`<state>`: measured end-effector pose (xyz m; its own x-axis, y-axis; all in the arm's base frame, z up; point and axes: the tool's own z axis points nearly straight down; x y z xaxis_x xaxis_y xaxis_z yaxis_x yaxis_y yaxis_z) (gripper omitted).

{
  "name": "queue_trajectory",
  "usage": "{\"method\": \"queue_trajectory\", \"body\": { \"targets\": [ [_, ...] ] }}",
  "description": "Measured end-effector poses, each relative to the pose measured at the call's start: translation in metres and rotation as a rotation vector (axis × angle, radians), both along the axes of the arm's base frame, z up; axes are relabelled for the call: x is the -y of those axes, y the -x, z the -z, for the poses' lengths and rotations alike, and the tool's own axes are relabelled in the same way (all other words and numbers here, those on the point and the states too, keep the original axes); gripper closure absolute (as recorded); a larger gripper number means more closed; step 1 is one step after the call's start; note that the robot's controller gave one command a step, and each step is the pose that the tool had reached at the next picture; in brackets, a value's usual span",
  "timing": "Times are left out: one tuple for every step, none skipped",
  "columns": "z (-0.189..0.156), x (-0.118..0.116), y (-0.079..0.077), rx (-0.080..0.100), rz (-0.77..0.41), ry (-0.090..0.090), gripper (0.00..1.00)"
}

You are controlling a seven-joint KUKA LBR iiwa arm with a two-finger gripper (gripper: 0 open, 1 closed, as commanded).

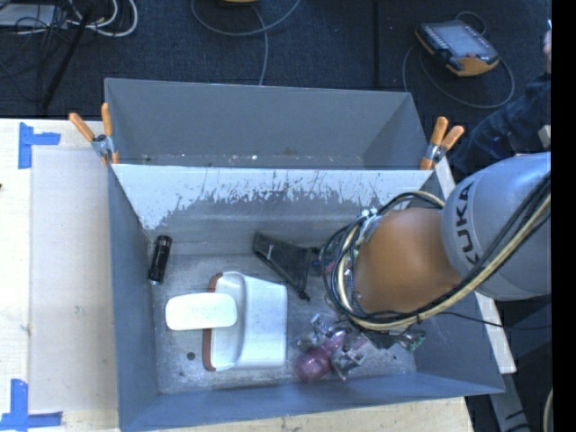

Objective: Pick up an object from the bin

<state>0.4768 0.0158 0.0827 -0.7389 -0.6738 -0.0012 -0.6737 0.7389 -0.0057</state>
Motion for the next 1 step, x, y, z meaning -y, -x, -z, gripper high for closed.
{"method": "queue_trajectory", "body": {
  "targets": [
    [-0.0375, -0.0044, -0.0029, -0.014, -0.009, -0.004, 1.0]
  ]
}}
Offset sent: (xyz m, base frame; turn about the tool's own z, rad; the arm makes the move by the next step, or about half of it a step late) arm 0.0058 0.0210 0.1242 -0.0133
